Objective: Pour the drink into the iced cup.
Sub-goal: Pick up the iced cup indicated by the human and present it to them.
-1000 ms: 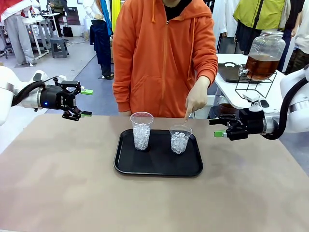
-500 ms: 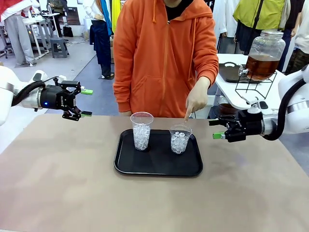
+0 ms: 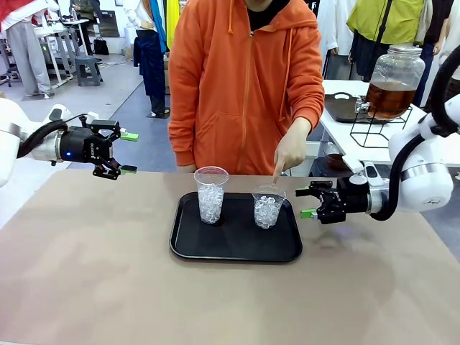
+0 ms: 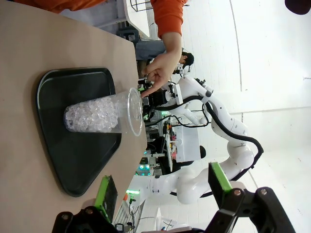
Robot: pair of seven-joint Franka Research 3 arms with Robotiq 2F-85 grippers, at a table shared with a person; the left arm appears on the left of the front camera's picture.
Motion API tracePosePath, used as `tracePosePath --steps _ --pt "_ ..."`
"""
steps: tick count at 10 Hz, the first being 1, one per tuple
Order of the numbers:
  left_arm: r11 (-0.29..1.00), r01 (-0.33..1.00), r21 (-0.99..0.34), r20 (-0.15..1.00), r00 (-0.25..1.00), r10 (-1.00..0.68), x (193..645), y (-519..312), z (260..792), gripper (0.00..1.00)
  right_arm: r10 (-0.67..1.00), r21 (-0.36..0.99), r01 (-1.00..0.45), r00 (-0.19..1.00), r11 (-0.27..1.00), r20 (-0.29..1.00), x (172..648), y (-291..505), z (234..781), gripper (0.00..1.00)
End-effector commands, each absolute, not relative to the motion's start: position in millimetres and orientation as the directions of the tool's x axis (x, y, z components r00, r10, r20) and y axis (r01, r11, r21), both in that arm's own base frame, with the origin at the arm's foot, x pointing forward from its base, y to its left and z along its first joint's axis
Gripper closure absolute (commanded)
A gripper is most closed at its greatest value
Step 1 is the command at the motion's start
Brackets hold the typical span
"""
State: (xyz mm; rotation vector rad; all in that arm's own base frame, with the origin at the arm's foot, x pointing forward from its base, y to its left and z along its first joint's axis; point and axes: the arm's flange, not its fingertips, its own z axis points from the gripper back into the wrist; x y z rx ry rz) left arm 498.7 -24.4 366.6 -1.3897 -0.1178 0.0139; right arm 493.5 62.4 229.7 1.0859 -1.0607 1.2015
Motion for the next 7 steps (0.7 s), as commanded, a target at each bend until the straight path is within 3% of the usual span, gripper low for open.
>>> tracePosePath --steps 1,7 --pt "0.187 0.052 -0.981 0.068 0.995 0.079 498 -24 368 0.00 0.109 0.051 -0.998 0.056 0.048 0.993 503 72 222 0.00" --pt "0.187 0.052 -0.981 0.068 0.995 0.079 498 -24 368 0.00 0.089 0.073 -0.997 0.073 0.001 0.993 505 99 210 0.00"
